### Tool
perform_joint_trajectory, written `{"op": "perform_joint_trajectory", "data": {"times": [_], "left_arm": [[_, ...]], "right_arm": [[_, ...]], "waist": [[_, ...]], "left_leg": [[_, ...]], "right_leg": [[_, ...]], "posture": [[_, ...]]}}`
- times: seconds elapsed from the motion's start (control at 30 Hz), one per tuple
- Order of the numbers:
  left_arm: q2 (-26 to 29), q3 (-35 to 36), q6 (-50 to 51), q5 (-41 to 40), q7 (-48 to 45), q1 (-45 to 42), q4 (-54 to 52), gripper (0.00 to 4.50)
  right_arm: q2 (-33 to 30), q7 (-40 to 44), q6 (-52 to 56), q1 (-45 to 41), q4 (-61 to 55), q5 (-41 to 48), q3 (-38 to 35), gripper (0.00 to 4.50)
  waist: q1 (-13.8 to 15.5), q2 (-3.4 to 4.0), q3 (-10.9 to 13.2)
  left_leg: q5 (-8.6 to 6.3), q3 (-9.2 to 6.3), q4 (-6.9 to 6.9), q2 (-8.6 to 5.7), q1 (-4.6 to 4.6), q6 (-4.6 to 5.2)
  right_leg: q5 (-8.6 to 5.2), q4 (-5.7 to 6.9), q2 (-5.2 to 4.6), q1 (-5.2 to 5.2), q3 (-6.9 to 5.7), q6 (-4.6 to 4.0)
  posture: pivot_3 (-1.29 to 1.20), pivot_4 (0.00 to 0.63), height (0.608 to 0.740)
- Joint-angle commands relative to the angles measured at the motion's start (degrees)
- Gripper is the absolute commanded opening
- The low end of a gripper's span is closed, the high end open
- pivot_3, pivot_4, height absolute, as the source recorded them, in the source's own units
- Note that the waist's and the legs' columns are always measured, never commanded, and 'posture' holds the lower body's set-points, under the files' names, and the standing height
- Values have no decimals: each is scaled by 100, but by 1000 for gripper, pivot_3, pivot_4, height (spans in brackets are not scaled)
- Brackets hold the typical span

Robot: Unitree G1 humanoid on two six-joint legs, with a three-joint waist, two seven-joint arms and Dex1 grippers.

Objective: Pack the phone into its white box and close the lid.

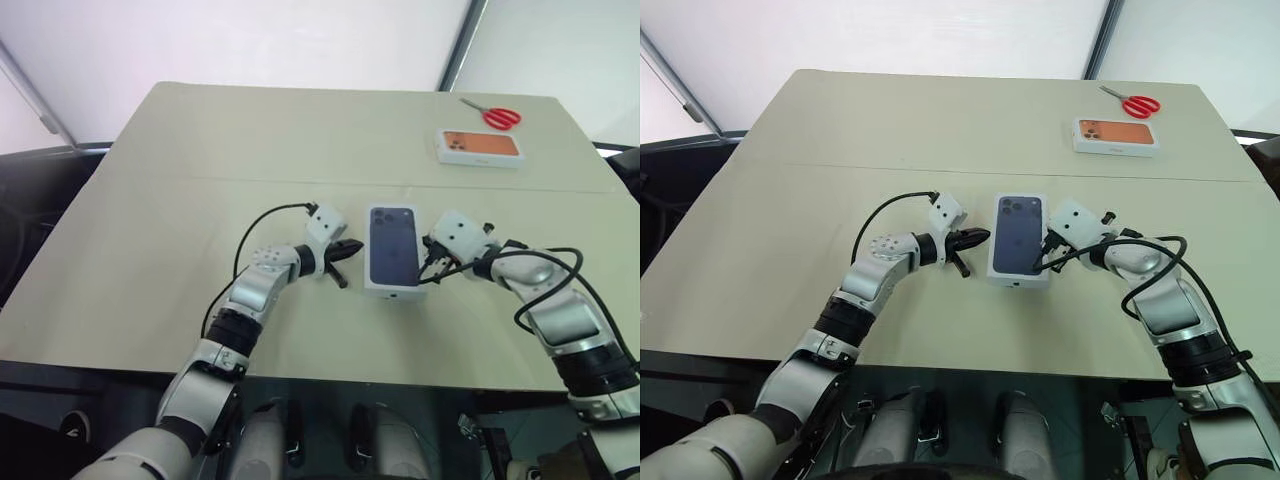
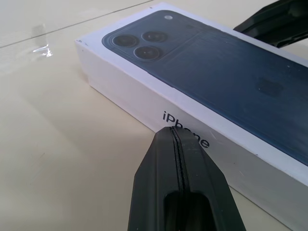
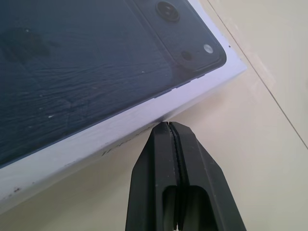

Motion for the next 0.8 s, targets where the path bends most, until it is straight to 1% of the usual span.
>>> {"op": "perform_joint_trajectory", "data": {"times": [0.03, 0.2, 0.3, 0.43, 0.53, 0.67, 0.73, 0.8], "left_arm": [[-162, -62, -80, -42, -23, -112, -147, 0], [-99, -179, -95, 59, -95, 113, -274, 0], [-92, -198, -35, 68, -90, 207, -370, 0], [-9, -27, -76, 44, 1, 204, -373, 0], [50, 314, -12, -203, -17, -140, -339, 0], [7, 422, -369, -131, 9, -794, 360, 0], [-118, 476, -644, -96, 57, -1163, 936, 0], [-326, 603, -878, -144, 136, -1495, 1544, 0]], "right_arm": [[39, 29, -11, 31, -121, -31, -139, 11], [35, 43, -44, 113, -187, -115, -82, 11], [134, 74, 15, 109, -265, -62, -87, 11], [95, 10, -60, -58, -58, -193, -182, 11], [80, -141, -153, -471, 398, -100, -518, 11], [258, -349, -325, -935, 865, -102, -630, 11], [444, -441, -446, -1132, 1052, -79, -663, 11], [715, -457, -327, -1297, 1161, 101, -747, 11]], "waist": [[1, 0, 0], [2, 0, 0], [0, 0, 0], [-11, 0, 0], [-22, 1, 1], [-4, 1, 1], [-5, 0, 1], [-9, 0, 1]], "left_leg": [[0, 0, 0, 0, 0, 0], [0, 0, 0, 0, 0, 0], [0, 0, 1, 0, 0, 1], [0, 0, 1, 1, 0, 0], [0, 1, 1, 1, 0, 0], [0, 1, 4, 0, -3, 1], [-1, 2, 3, 0, -2, 2], [-2, 4, 3, -2, -2, 3]], "right_leg": [[0, 0, 0, 0, 0, 0], [0, 0, 0, 0, 0, 0], [0, 0, 0, 0, 0, 0], [0, 0, 0, -1, 0, 0], [0, 0, 0, -2, 0, 0], [0, 1, 1, -3, -3, 0], [0, 0, 4, 0, -6, 0], [0, 0, 6, 2, -7, 1]], "posture": [[0, 150, 738], [0, 150, 738], [0, 150, 738], [0, 150, 738], [0, 150, 738], [0, 150, 738], [0, 150, 738], [0, 150, 738]]}}
